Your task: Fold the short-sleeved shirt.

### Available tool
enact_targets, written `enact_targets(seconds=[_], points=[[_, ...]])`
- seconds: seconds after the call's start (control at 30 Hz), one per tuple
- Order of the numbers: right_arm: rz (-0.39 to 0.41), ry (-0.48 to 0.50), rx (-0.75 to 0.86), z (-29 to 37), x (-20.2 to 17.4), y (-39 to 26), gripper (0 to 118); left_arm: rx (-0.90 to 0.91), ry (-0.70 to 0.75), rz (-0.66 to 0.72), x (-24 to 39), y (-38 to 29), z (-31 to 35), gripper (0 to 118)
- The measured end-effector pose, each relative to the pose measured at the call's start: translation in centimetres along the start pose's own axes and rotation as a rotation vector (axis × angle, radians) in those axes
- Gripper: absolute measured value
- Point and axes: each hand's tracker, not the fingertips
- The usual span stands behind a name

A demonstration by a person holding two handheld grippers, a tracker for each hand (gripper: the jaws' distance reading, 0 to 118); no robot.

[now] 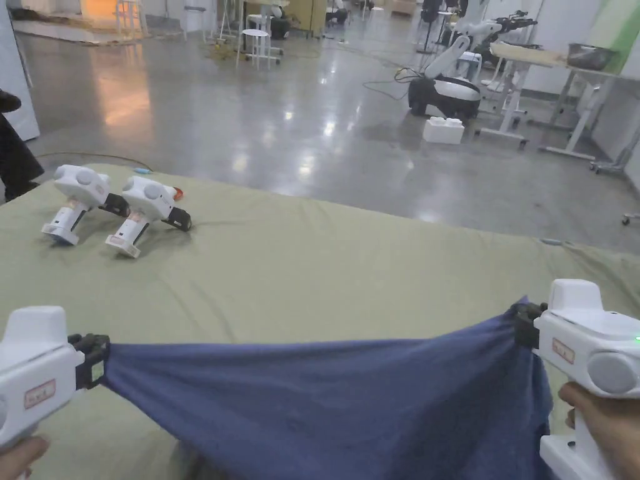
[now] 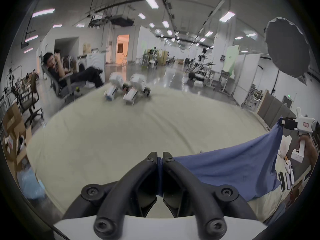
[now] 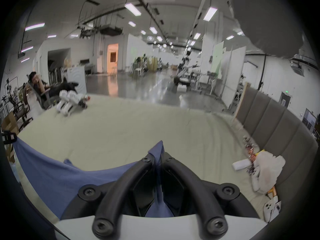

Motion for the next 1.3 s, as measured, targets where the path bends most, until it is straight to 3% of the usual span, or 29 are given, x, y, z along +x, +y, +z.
enact_targets(seconds=[0.1,0.2,0.37,0.47,0.6,0.93,1.3], points=[[-0.006,-0.055,0.075,2.3,2.0,3.1,4,0.079,-0.045,-0.013,1.5,4.8,-0.1,0],[-0.073,-0.090,0.118,3.9,4.2,6.1,4,0.137,-0.074,-0.040,2.9,9.2,-1.1,0],[-0.021,-0.200,0.197,6.1,5.7,11.7,4,0.205,-0.092,-0.108,6.6,16.2,-2.4,0],[0.057,-0.264,0.264,6.8,5.5,14.8,4,0.230,-0.080,-0.150,8.4,19.8,-3.4,0],[0.003,-0.261,0.285,7.2,6.3,18.9,4,0.253,-0.080,-0.131,9.9,24.5,-4.3,0],[0.019,-0.302,0.342,4.6,7.4,26.7,4,0.284,-0.024,-0.165,12.7,33.4,-5.2,0],[0.035,-0.311,0.396,3.4,6.6,28.6,4,0.332,0.022,-0.171,13.1,34.8,-5.8,0]])
